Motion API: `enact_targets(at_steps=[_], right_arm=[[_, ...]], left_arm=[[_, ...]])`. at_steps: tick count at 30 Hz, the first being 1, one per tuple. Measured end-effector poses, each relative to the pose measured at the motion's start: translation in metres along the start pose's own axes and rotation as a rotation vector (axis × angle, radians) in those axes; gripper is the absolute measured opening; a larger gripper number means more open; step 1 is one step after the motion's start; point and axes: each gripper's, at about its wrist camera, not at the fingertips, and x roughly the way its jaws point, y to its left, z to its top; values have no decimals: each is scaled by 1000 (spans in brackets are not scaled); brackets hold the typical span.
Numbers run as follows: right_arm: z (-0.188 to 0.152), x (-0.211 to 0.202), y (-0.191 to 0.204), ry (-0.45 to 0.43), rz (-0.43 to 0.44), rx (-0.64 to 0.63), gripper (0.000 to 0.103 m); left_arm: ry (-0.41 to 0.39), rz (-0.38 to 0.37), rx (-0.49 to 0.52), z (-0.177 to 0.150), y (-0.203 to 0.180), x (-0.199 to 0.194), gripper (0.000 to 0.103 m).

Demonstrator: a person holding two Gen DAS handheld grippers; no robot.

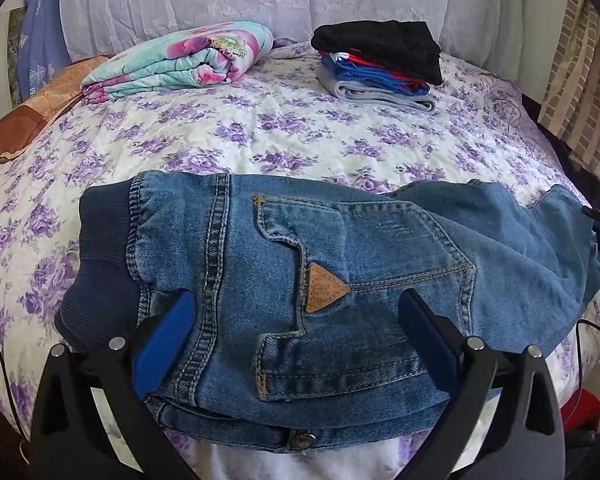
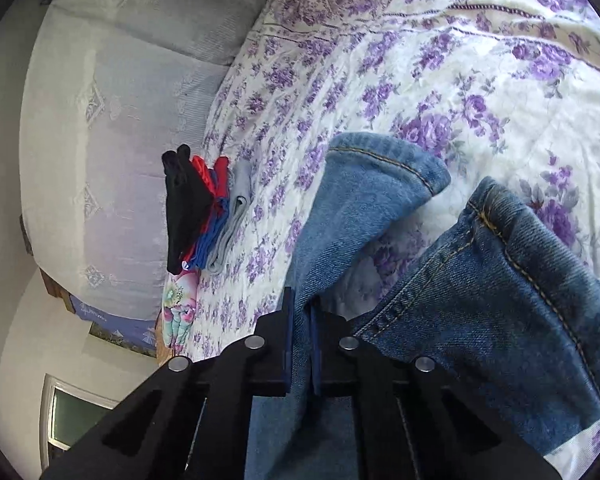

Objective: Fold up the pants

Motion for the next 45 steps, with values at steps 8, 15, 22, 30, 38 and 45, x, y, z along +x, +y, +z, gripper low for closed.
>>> enact_targets(at_steps=[8, 15, 22, 30, 38, 45], right_arm=[[-40, -87, 21, -164, -59, -186, 6], [-47, -77, -45, -101, -82, 19, 28], [-31, -84, -47, -188, -102, 28, 33], [-25, -97, -42, -144, -238, -112, 9], [-44, -137, -56, -175, -170, 32, 63], [-53, -96, -66, -144, -78, 125, 64]], left_arm=[[-3, -37, -20, 0, 5, -3, 98], [17, -44, -28, 2, 7, -5, 98], [24, -30, -41, 3, 6, -4, 98], [27, -26, -39, 3, 5, -2, 98], [31, -35, -42, 4, 7, -3, 98], [33, -29, -39, 3, 6, -3, 98]])
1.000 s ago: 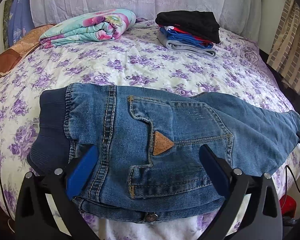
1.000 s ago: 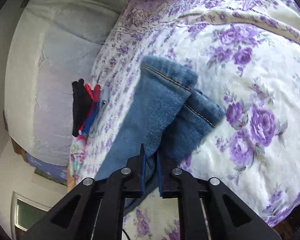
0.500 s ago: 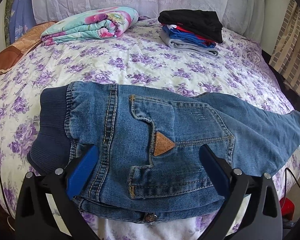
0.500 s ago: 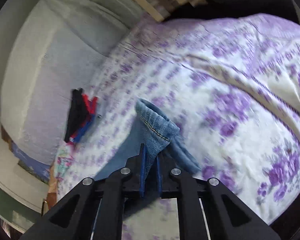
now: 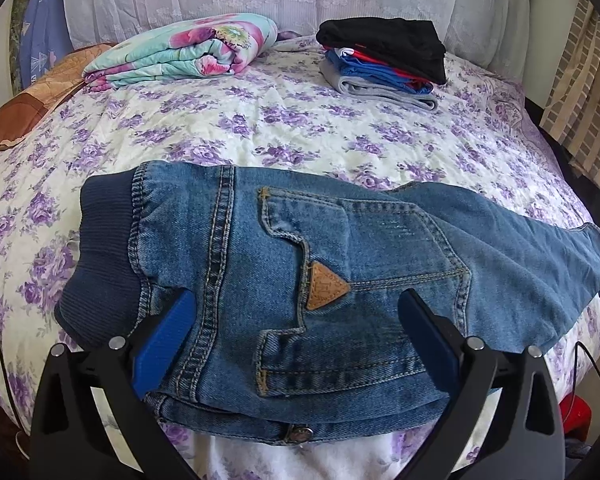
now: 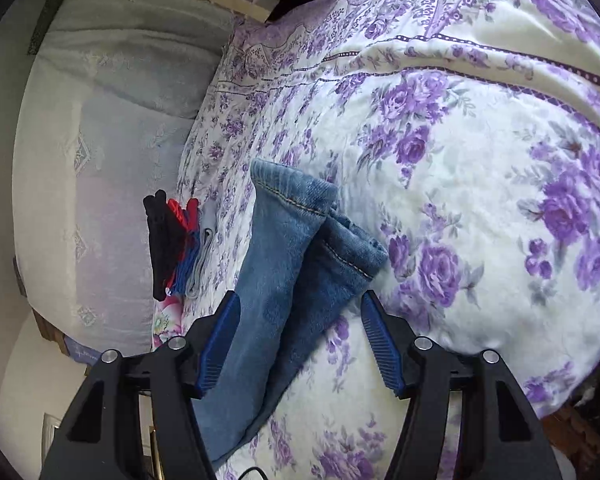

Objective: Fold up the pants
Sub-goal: 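Lay the long jeans' legs down and open the right tool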

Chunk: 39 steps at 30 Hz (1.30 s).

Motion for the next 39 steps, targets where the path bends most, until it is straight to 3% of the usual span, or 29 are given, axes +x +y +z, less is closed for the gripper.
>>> enact_targets(at_steps=[3, 6, 10, 12, 14, 15, 16, 18, 19, 21, 24, 25, 28, 29, 31, 32, 35, 36, 38, 39], right_arm=[[2, 10, 10, -35, -12, -33, 66], [9, 23, 37, -49, 13, -206, 27], [24, 9, 83, -112, 116, -392, 20], [28, 8, 71, -97, 63, -374, 20], [31, 25, 28, -18, -34, -273, 20], [29, 33, 6, 20, -43, -225, 16], [26, 29, 2, 1, 1, -262, 18], [26, 17, 13, -6, -19, -288, 29], [28, 8, 14, -29, -12, -248, 43], [34, -20, 16, -151, -67, -202, 53], [33, -51, 39, -280, -57, -267, 53], [27, -47, 53, -252, -11, -320, 53], [-12, -1, 111, -20, 166, -480, 53], [-30, 20, 131, 73, 216, -522, 55], [-66, 61, 161, 246, 309, -593, 64], [-85, 83, 174, 334, 334, -622, 65], [-137, 148, 189, 604, 316, -660, 66], [-151, 168, 186, 679, 274, -658, 66], [-164, 186, 180, 723, 195, -685, 62], [-162, 185, 181, 721, 191, -698, 60]], left_arm=[[-1, -6, -12, 1, 1, 0, 98], [-6, 1, -19, 2, 1, 1, 98], [-8, -40, -85, 6, 9, -3, 98], [-9, -40, -84, 5, 8, -3, 98], [-8, -14, -55, 3, 2, -1, 98], [-4, 9, -36, 2, -2, 1, 98], [4, 26, -19, 2, -5, 1, 98], [12, 11, -22, 3, -5, -7, 98], [4, -30, -38, 4, -3, -14, 98], [-30, -135, -71, 7, 0, -32, 98], [-42, -255, -62, 15, -17, -41, 98], [-28, -296, -50, 18, -26, -37, 98], [43, -384, 11, 20, -65, -13, 98], [65, -381, 36, 17, -77, -3, 98], [135, -280, 94, 9, -90, 21, 97], [154, -264, 105, 2, -90, 31, 97], [103, -202, 179, -17, -89, 18, 97], [96, -195, 185, -22, -84, 13, 97], [88, -215, 174, -27, -70, 4, 96], [83, -215, 164, -27, -64, -2, 89]])
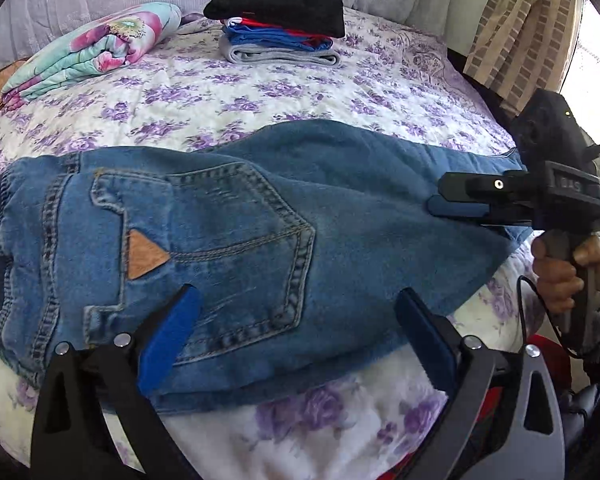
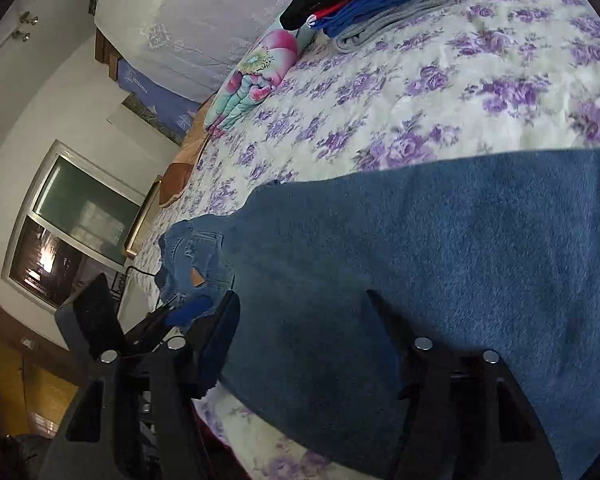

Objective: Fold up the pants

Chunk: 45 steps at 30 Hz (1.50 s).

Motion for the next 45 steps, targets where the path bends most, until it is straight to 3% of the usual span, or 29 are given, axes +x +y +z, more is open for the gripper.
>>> enact_targets(at_steps=[1, 2, 6, 8, 10, 12, 13, 16, 19, 22, 25, 28, 31, 34, 37, 40, 42, 44, 45], right_arm=[[3, -2, 3, 11, -15, -3, 60], [9, -9, 9, -2, -46, -24, 61], [45, -20, 50, -39, -38, -219, 62], [69, -2, 59, 18, 18, -238, 62], [91, 26, 62, 100, 44, -250, 62], [104, 51, 58, 181, 50, -233, 61], [109, 66, 57, 238, 60, -219, 55], [110, 92, 52, 345, 57, -205, 42], [102, 101, 52, 390, 43, -220, 38], [98, 103, 52, 375, 8, -243, 22], [94, 103, 61, 327, -33, -312, 15], [95, 115, 58, 329, -106, -352, 14], [98, 123, 50, 324, -108, -339, 16], [98, 100, 59, 254, -130, -369, 29], [96, 69, 75, 140, -171, -435, 29], [80, 60, 88, 133, -167, -497, 27], [66, 69, 92, 161, -189, -544, 27], [58, 89, 81, 201, -229, -532, 27], [57, 96, 73, 207, -229, -501, 27]], left_arm=[[-8, 12, -11, 1, 6, -7, 79], [-31, 42, -31, 2, 13, -18, 79], [-173, 223, -119, 9, 48, -53, 94], [-166, 238, -172, 11, 65, -54, 94], [-133, 298, -224, 9, 83, -48, 94], [-120, 308, -241, 4, 93, -48, 94], [-131, 311, -237, 2, 94, -52, 94], [-127, 350, -219, 0, 96, -51, 98], [-130, 390, -185, -4, 94, -45, 98], [-128, 444, -129, -5, 89, -36, 98], [-131, 446, -117, -5, 89, -36, 98], [-129, 435, -118, -4, 91, -36, 98], [-121, 444, -111, -4, 89, -35, 98], [-123, 423, -142, -4, 92, -44, 98], [-160, 382, -222, -3, 103, -61, 98], [-176, 355, -287, 1, 115, -69, 98], [-130, 392, -314, 1, 122, -60, 98], [-35, 430, -365, -4, 136, -40, 99], [-19, 393, -401, -9, 145, -33, 99]])
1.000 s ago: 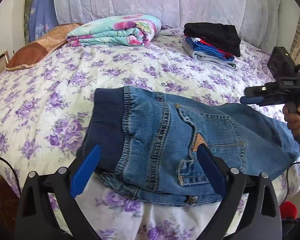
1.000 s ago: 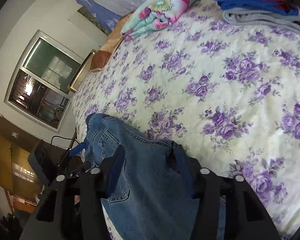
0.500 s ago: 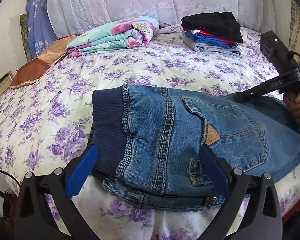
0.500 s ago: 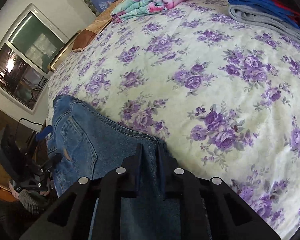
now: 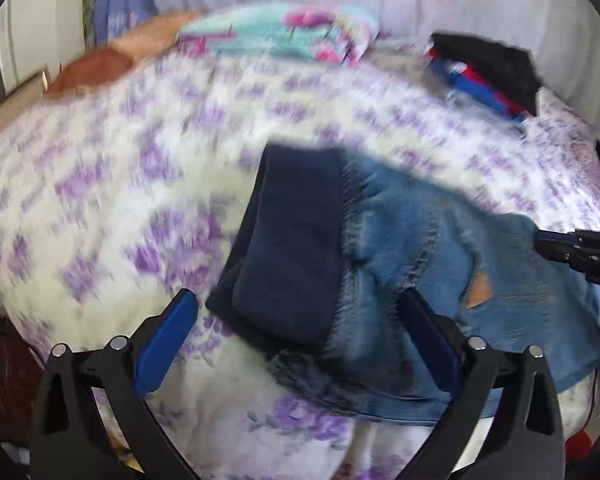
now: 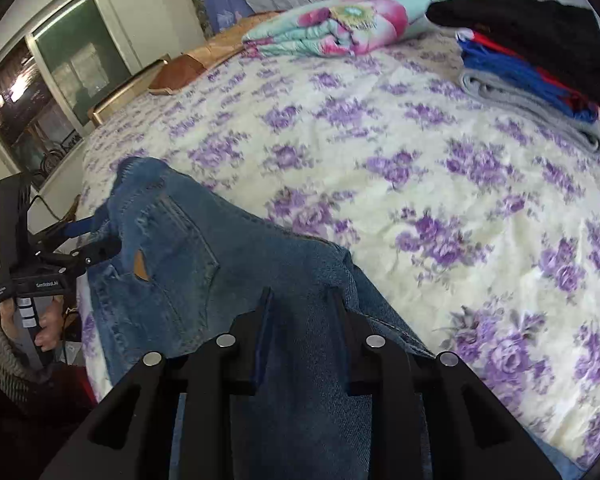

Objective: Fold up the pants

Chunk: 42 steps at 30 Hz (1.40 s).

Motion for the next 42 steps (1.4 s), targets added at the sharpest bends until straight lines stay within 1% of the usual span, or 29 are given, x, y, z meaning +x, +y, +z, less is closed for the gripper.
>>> enact_targets(at_steps=[1, 2, 3, 4, 5, 7, 8, 9, 12, 14, 15, 17, 18, 20, 21, 22, 23, 25, 26, 28, 30, 31, 33, 34, 35, 37, 38, 40, 42], right_arm=[[0, 0, -4, -21, 14, 24, 27], [1, -2, -5, -21, 29, 46, 26], [2, -8, -8, -37, 43, 77, 27], [0, -19, -9, -74, 50, 108, 29], [-3, -32, -10, -108, 58, 130, 33], [-16, -65, -11, -187, 75, 170, 64], [-26, -82, -13, -230, 59, 190, 68], [-39, -99, -15, -270, 35, 210, 70], [-84, -135, -31, -340, -5, 310, 70], [-118, -155, -45, -384, -22, 415, 71], [-135, -165, -51, -407, -38, 464, 72], [-167, -181, -63, -453, -67, 544, 76], [-181, -187, -68, -468, -69, 572, 79], [-204, -186, -80, -473, -79, 620, 83], [-213, -179, -88, -450, -98, 646, 84], [-221, -170, -97, -425, -88, 671, 82], [-229, -166, -98, -445, -72, 669, 81], [-232, -173, -92, -458, -92, 659, 81], [-234, -183, -88, -491, -97, 664, 81], [-243, -207, -86, -595, -101, 665, 82], [-261, -227, -97, -648, -156, 740, 82], [-268, -232, -106, -651, -156, 789, 82], [-280, -234, -124, -646, -113, 899, 82], [-286, -235, -130, -658, -91, 937, 82], [-289, -234, -132, -648, -87, 961, 82], [-293, -240, -133, -608, -121, 1001, 82], [-294, -256, -125, -623, -155, 972, 82], [-299, -301, -111, -671, -292, 887, 82], [-315, -356, -101, -736, -470, 855, 82]], left_arm=[[-12, -32, -33, -2, 6, 1, 99], [-15, -40, -40, -2, 8, -1, 99], [-13, -34, -36, -2, 7, -3, 99], [-21, -19, -35, -2, 6, -8, 99], [-39, -6, -39, -2, 6, -13, 99], [-94, -17, -50, -2, 8, -29, 98], [-107, -29, -55, -1, 9, -35, 98], [-118, -44, -59, 0, 9, -40, 98], [-156, -93, -43, 1, -2, -52, 98], [-168, -125, 8, -1, -19, -56, 98], [-171, -132, 43, -3, -29, -56, 98], [-167, -117, 108, -9, -50, -52, 98], [-148, -89, 143, -12, -60, -44, 98], [-141, 73, 224, -19, -77, -26, 98], [-148, 118, 250, -23, -80, -20, 99], [-171, 139, 268, -26, -84, -20, 99], [-177, 142, 267, -27, -84, -22, 99], [-160, 113, 234, -24, -78, -31, 99], [-166, 79, 204, -22, -72, -39, 99], [-207, 9, 165, -19, -62, -60, 99], [-247, -18, 155, -17, -60, -76, 99], [-263, -22, 152, -18, -60, -81, 99], [-276, -40, 150, -18, -63, -87, 99], [-270, -48, 153, -20, -66, -87, 99], [-261, -53, 162, -22, -70, -86, 99], [-256, -48, 193, -25, -77, -87, 99], [-263, -40, 210, -26, -80, -88, 99], [-275, -31, 209, -25, -80, -90, 99], [-263, -58, 183, -24, -75, -89, 99]])
